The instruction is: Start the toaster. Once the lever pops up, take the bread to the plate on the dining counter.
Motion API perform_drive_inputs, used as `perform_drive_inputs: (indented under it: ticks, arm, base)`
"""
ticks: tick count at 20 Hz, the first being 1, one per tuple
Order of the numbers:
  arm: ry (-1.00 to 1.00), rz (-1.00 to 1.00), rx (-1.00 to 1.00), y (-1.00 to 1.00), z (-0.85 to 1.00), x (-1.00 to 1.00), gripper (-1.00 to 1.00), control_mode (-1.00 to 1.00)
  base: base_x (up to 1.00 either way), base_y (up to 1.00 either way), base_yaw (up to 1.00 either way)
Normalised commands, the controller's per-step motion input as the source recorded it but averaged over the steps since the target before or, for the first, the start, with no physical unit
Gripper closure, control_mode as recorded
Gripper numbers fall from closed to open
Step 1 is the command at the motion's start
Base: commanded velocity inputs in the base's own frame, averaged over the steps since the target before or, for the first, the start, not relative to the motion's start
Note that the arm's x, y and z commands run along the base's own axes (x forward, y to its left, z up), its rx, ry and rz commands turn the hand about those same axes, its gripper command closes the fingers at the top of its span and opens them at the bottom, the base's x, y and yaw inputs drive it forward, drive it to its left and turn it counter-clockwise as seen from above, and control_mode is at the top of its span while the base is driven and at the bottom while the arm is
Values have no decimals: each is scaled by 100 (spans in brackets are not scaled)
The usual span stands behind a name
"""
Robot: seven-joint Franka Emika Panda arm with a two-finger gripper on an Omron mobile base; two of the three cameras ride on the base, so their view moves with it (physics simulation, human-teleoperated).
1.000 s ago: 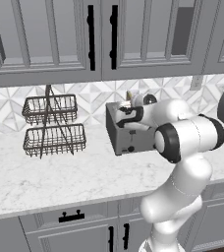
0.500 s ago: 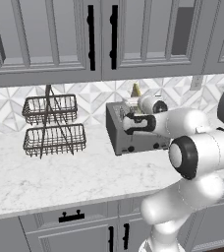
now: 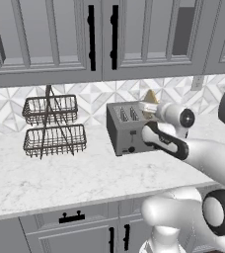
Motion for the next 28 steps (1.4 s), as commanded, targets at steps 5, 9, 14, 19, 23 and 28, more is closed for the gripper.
perform_drive_inputs:
  ticks: [5,9,14,19,23,28]
  arm:
    - [14,0,12,0,35,-100,100,-100]
    - [19,0,2,0,7,-100,100,-100]
    - [25,-1,-3,14,-1,-96,100,-100]
    - [38,-8,-16,42,-18,-11,100,-100]
    - [23,-16,-10,22,-13,2,100,-100]
    - [4,-4,-1,2,-2,0,100,100]
  base:
    - [0,0,0]
    - [0,0,0]
    - [0,0,0]
    - [0,0,0]
    - [0,0,0]
    - [-1,2,-25]
